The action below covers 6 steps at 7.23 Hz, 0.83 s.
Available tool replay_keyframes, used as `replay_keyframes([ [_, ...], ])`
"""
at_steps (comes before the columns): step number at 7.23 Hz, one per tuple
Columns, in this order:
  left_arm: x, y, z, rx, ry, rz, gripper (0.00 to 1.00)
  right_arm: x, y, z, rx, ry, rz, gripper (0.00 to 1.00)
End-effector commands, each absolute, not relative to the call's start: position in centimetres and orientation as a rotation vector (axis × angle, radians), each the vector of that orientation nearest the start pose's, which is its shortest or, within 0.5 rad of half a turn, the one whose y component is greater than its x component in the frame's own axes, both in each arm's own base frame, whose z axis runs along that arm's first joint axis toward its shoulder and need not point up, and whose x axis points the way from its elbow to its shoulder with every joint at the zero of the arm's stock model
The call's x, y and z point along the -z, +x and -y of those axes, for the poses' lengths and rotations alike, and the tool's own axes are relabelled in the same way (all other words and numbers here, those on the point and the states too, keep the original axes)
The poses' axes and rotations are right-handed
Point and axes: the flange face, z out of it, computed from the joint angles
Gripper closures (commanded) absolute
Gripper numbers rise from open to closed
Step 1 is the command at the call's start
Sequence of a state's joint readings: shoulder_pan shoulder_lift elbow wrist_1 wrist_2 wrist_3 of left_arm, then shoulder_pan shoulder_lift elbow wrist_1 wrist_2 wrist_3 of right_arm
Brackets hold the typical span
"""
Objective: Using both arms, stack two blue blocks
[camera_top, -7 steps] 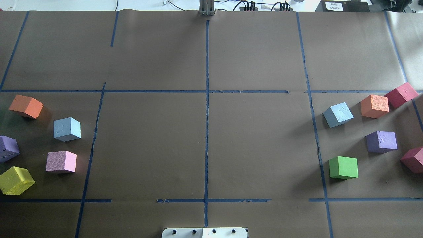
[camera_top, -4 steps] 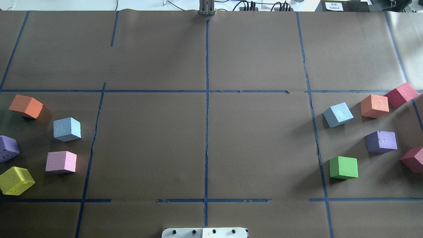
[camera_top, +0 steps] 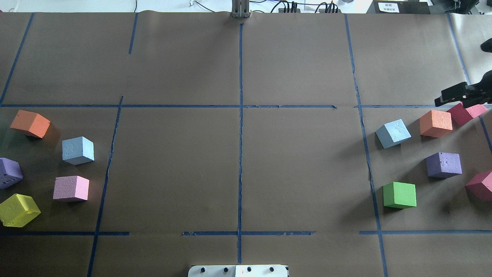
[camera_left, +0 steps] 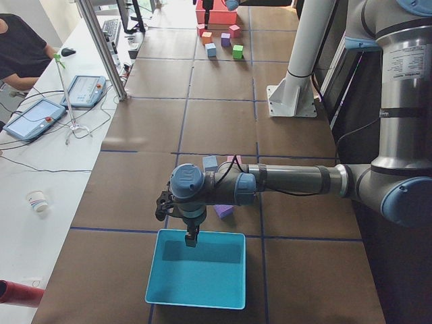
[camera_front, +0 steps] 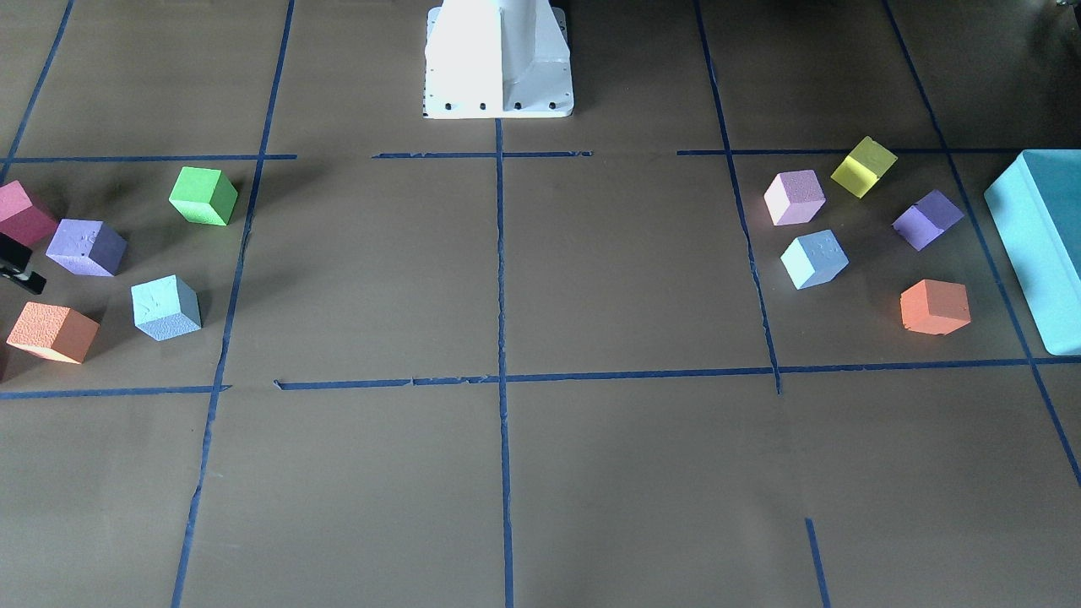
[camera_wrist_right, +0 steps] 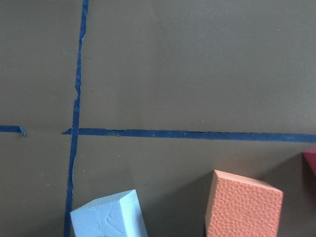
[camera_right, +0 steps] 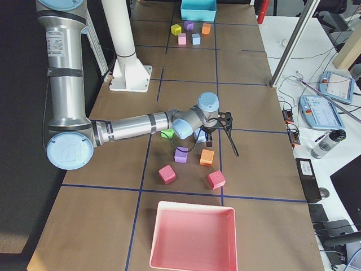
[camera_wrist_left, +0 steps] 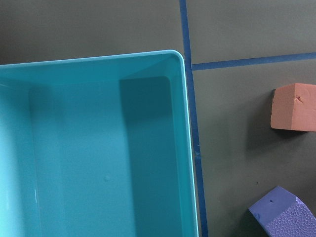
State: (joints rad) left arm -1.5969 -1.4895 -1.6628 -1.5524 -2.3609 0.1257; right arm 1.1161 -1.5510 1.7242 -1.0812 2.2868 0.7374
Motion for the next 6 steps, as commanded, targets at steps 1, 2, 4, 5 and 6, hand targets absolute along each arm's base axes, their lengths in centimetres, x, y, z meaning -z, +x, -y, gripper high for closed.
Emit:
replay_keyframes([
  [1, -65.3, -7.4, 45.5, -0.091, 0.053, -0.789, 0.00, -51.4, -20.9, 48.7, 0.017, 0.153, 0.890, 0.00],
  [2, -65.3, -7.5, 45.5, -0.090, 0.053, -0.789, 0.00, -50.5, -22.1, 49.1, 0.036, 0.162, 0.893, 0.00],
  [4, -65.3, -7.5, 45.5, -0.089, 0.053, -0.789, 0.00, -50.3, -25.1, 48.4, 0.080, 0.179, 0.861, 0.00],
  [5, -65.3, -7.5, 45.5, -0.089, 0.053, -0.789, 0.00, -50.3, -26.0, 48.0, 0.097, 0.173, 0.860, 0.00],
  [6, -65.2, -7.6, 45.5, -0.088, 0.055, -0.788, 0.00, -50.7, -26.4, 47.7, 0.107, 0.164, 0.854, 0.00],
])
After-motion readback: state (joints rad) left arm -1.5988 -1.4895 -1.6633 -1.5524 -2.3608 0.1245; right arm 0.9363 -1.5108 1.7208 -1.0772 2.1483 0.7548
